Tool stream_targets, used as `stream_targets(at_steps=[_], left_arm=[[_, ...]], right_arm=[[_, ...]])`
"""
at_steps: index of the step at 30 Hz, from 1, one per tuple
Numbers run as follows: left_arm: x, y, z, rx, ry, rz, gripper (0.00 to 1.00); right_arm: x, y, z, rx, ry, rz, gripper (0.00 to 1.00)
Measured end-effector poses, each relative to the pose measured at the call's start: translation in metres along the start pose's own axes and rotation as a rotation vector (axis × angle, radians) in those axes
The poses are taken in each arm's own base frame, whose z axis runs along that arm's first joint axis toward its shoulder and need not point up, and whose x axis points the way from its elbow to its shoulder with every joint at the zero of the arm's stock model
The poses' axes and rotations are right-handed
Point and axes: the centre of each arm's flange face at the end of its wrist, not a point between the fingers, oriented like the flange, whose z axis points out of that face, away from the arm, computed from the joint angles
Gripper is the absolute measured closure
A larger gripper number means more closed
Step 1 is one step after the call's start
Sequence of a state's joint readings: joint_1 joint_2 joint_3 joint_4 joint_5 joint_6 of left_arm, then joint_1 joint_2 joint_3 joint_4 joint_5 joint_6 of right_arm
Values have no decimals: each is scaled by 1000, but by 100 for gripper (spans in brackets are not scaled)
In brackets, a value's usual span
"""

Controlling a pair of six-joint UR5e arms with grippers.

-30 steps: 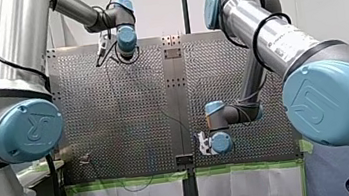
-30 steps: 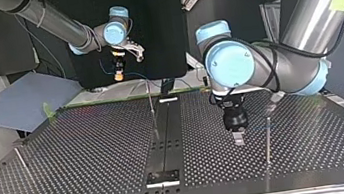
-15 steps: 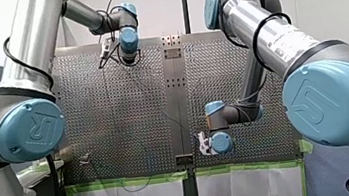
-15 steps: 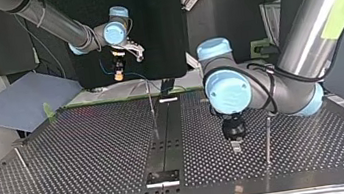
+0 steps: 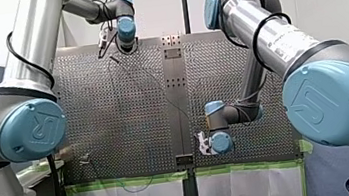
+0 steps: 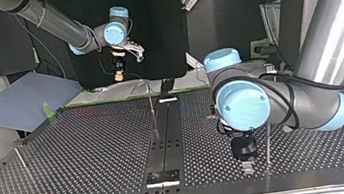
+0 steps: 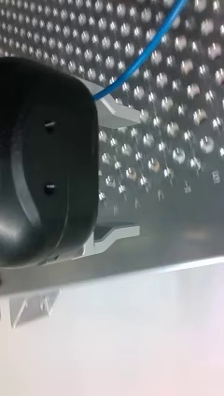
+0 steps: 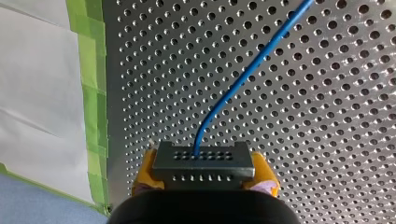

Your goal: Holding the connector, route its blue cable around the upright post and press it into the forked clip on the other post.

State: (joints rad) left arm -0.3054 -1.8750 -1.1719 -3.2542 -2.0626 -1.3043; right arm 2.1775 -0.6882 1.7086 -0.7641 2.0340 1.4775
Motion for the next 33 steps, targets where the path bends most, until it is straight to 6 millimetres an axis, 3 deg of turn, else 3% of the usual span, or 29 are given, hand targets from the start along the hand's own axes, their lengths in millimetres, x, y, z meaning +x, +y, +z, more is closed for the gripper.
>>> stream_targets(at_steps=[11, 18, 33], left_arm=[[-36, 19, 14, -2, -74, -78, 0], [-45, 14, 22, 2, -84, -87, 0], [-6, 3, 30, -18, -75, -94, 0]], right_arm=[[0, 0, 0, 1, 0, -1, 62], [0, 0, 0, 0, -3, -3, 62], [0, 0, 0, 2, -4, -4, 62]])
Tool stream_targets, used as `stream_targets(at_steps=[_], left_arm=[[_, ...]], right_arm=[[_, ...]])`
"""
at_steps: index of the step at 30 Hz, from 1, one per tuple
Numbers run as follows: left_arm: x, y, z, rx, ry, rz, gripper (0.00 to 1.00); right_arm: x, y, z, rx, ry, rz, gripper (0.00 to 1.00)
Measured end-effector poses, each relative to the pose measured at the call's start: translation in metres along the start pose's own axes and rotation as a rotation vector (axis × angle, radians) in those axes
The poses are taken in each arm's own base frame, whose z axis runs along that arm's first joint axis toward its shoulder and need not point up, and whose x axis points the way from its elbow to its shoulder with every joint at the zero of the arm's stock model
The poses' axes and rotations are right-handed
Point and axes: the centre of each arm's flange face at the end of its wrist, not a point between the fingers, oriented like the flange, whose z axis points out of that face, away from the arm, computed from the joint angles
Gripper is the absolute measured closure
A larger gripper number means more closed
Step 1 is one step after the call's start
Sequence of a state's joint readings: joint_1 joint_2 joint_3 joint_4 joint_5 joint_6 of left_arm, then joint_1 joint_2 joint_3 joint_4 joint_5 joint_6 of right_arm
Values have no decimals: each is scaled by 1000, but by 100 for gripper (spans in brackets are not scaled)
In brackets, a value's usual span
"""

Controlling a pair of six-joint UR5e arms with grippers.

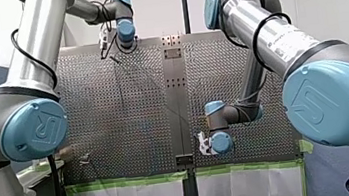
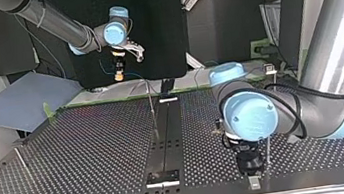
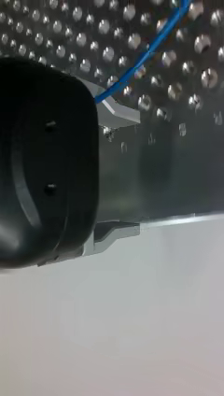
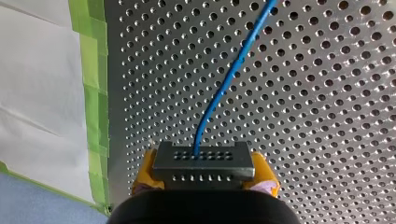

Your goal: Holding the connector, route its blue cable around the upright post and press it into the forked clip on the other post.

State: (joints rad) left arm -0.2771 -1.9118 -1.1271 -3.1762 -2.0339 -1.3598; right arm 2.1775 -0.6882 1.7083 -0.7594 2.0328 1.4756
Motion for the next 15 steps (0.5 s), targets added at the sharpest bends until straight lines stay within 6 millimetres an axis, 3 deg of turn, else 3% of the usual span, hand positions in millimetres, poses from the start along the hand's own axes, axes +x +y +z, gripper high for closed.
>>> stream_targets(at_steps=[15], left_arm=[[54, -7, -4, -20, 27, -3, 0]], right_arm=[[-1, 0, -1, -1, -4, -3, 62]])
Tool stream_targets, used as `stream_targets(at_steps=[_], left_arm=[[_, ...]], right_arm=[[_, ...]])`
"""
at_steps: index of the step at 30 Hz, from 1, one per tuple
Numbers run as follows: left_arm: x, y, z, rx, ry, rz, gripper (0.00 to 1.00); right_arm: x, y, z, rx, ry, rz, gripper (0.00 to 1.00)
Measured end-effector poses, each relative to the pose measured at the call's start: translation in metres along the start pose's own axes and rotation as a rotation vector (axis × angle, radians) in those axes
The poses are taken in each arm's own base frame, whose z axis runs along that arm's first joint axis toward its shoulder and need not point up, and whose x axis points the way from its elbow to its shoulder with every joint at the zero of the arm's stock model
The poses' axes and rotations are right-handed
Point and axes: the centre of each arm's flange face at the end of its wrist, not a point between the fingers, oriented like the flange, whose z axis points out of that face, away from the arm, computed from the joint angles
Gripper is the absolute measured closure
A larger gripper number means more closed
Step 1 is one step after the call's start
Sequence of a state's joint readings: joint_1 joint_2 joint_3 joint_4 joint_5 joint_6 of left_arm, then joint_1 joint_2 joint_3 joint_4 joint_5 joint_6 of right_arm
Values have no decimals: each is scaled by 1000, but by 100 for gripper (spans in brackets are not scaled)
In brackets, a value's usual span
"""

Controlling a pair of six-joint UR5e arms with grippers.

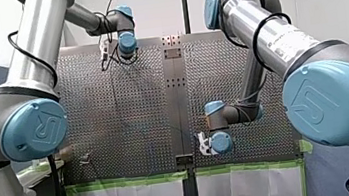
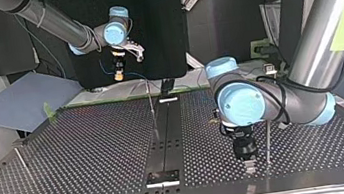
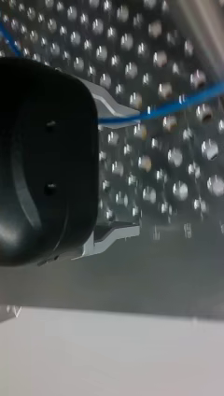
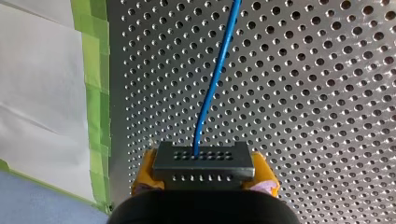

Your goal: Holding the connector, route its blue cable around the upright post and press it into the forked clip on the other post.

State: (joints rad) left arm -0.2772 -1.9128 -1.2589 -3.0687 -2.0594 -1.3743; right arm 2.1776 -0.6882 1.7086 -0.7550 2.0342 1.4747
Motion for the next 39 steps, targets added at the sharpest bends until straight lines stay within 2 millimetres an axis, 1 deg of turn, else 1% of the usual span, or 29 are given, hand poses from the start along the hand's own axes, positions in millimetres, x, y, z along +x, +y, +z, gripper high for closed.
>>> stream_targets(at_steps=[6, 10, 16, 20, 32, 36, 39], left_arm=[[30, -3, -4, -2, 42, 22, 0], [56, -6, -9, -7, 89, 52, 0], [78, -8, -13, -29, 130, 98, 0], [85, -13, -17, -24, 139, 122, 0], [87, -31, -35, 2, 153, 200, 0], [98, -36, -44, 1, 178, 247, 0], [113, -42, -50, 0, 213, 298, 0]], right_arm=[[0, 0, 0, 1, 0, 0, 62], [0, 0, 0, 2, 0, 0, 62], [0, 0, 0, 1, -3, 0, 62], [0, 0, -1, 0, -3, 0, 62], [0, 0, 0, 0, -3, 0, 62], [0, 0, 0, 0, -3, 0, 62], [0, 0, 0, 0, -3, 0, 62]])
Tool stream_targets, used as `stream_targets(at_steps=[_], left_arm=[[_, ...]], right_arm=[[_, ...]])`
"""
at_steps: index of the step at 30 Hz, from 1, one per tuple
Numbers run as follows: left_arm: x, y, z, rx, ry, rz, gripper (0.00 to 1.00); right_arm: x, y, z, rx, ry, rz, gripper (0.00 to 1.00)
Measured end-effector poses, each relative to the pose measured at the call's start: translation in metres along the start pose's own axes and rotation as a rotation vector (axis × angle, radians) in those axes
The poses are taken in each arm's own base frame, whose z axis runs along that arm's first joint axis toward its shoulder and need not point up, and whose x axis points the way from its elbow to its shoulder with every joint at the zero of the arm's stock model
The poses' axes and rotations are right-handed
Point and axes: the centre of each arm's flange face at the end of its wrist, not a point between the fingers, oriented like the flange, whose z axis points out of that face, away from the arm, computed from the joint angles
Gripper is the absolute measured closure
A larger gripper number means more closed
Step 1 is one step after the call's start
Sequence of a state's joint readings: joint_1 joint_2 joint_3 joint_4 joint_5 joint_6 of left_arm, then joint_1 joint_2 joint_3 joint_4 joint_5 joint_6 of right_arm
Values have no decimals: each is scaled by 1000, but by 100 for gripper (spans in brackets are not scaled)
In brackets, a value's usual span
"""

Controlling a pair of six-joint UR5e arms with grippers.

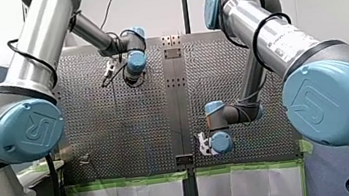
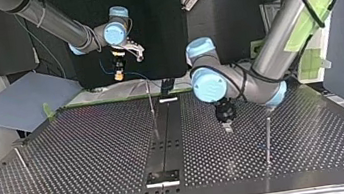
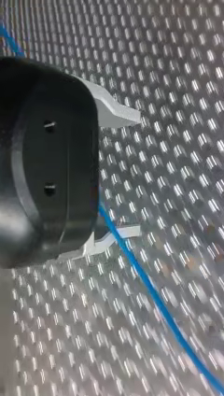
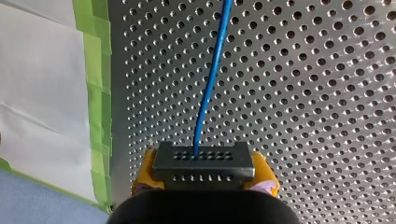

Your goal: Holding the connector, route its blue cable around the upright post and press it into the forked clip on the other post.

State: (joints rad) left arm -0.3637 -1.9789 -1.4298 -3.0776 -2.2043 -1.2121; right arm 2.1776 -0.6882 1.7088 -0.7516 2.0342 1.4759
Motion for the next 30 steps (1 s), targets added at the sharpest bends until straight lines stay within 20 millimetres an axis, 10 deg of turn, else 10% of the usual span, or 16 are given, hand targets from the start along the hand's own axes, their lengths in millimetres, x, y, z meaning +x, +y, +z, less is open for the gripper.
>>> stream_targets(at_steps=[30], left_arm=[[74, -73, -34, -14, 142, 282, 0]], right_arm=[[0, 0, 0, 1, 1, 5, 62]])
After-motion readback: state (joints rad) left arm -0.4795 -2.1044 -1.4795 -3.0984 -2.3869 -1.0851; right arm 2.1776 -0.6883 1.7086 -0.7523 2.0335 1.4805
